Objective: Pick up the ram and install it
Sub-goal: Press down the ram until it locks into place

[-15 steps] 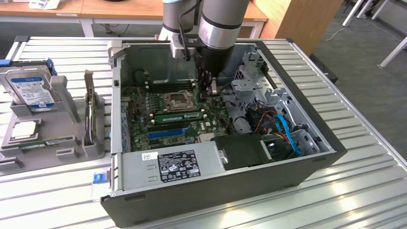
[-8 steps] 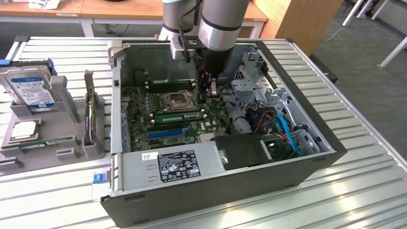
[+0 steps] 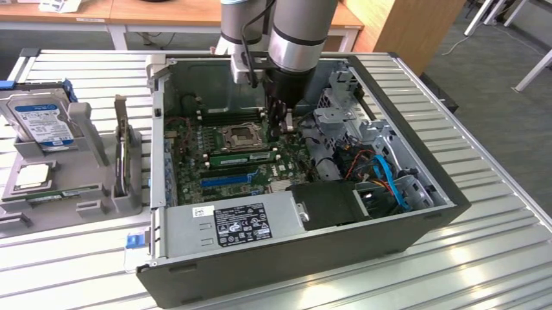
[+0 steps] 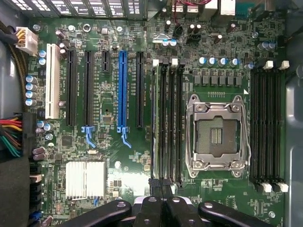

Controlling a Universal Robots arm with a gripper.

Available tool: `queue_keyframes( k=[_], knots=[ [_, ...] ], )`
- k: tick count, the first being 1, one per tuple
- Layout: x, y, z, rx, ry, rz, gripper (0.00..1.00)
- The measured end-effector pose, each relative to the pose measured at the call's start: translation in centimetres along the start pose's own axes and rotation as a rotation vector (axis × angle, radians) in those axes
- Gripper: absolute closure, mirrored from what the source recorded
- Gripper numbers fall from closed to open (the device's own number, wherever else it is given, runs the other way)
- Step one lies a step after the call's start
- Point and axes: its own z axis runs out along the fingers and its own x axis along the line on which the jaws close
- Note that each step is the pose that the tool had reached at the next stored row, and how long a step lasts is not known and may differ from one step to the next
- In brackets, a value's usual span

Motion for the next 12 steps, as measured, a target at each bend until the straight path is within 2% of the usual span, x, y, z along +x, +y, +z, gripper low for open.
queue_keyframes(
  k=[12],
  knots=[
    [0.01,-0.01,0.33,0.0001,-0.0006,0.000,0.90]
  ],
)
